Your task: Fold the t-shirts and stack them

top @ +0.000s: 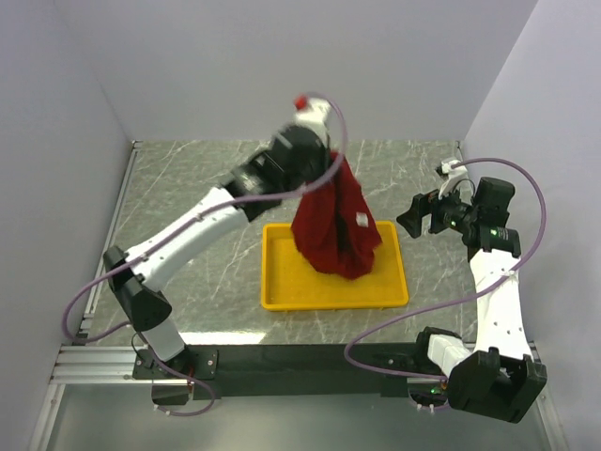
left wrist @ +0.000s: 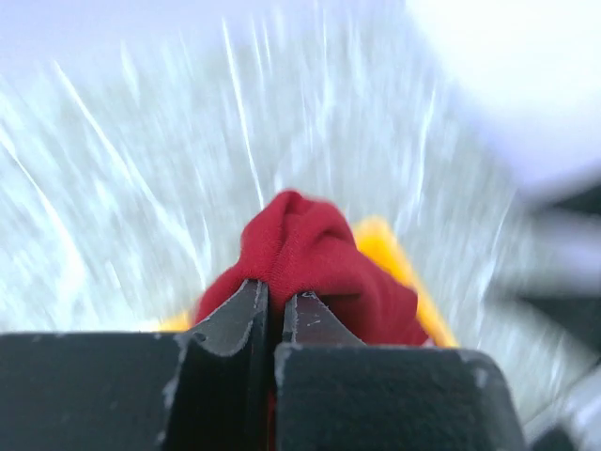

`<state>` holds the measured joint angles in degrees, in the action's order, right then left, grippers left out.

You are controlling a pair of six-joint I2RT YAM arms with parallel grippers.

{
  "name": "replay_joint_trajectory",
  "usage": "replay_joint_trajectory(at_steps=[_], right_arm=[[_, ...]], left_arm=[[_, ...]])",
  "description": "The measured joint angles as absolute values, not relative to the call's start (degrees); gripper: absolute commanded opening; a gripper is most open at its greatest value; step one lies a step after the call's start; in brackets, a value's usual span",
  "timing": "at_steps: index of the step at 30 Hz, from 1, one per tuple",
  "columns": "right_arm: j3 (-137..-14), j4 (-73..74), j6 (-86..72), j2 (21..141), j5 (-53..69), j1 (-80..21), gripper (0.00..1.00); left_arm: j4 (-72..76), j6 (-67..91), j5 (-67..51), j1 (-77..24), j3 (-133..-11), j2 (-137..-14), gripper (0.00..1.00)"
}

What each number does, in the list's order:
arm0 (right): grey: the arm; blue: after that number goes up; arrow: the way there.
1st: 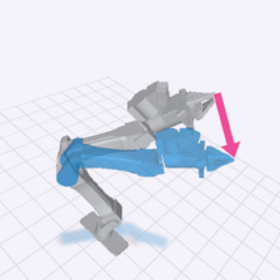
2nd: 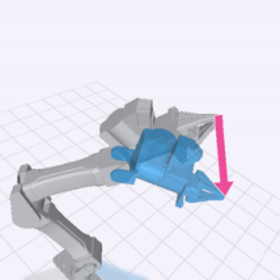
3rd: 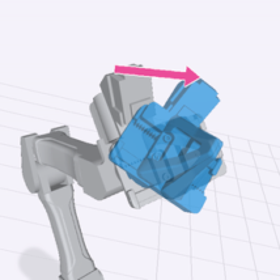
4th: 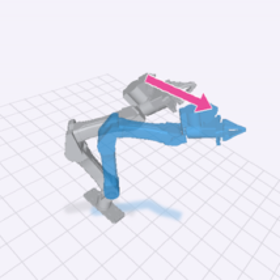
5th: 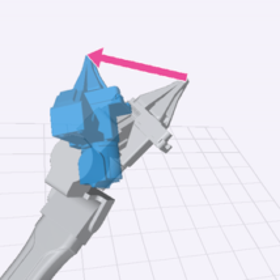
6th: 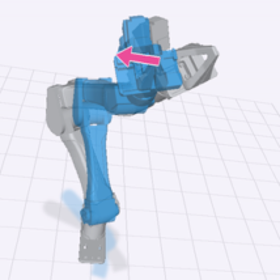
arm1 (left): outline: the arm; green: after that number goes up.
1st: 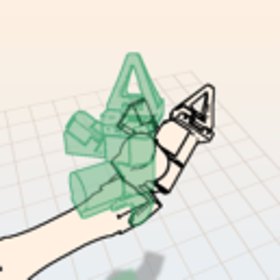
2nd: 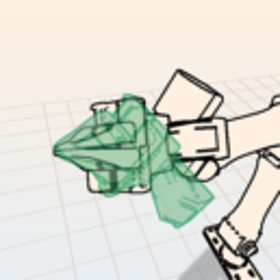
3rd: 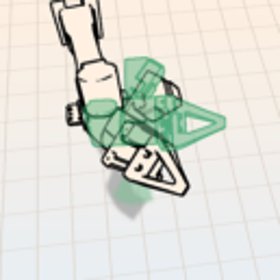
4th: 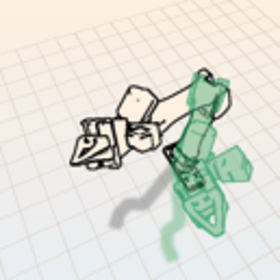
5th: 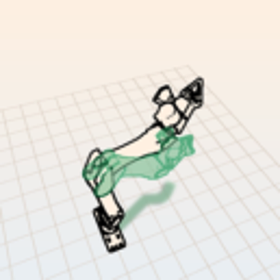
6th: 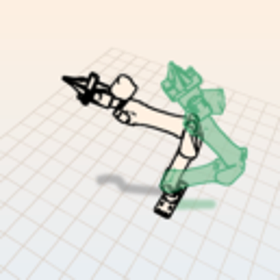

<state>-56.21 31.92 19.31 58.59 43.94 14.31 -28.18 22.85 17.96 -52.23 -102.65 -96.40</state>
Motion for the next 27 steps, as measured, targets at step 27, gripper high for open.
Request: replay_joint_trajectory(at_steps=[27], right_arm=[[-51.18,30.57,18.06,56.62,45.74,14.52,0.98]], left_arm=[[-14.41,11.86,23.53,-36.77,-116.66,-99.74,0.0]])
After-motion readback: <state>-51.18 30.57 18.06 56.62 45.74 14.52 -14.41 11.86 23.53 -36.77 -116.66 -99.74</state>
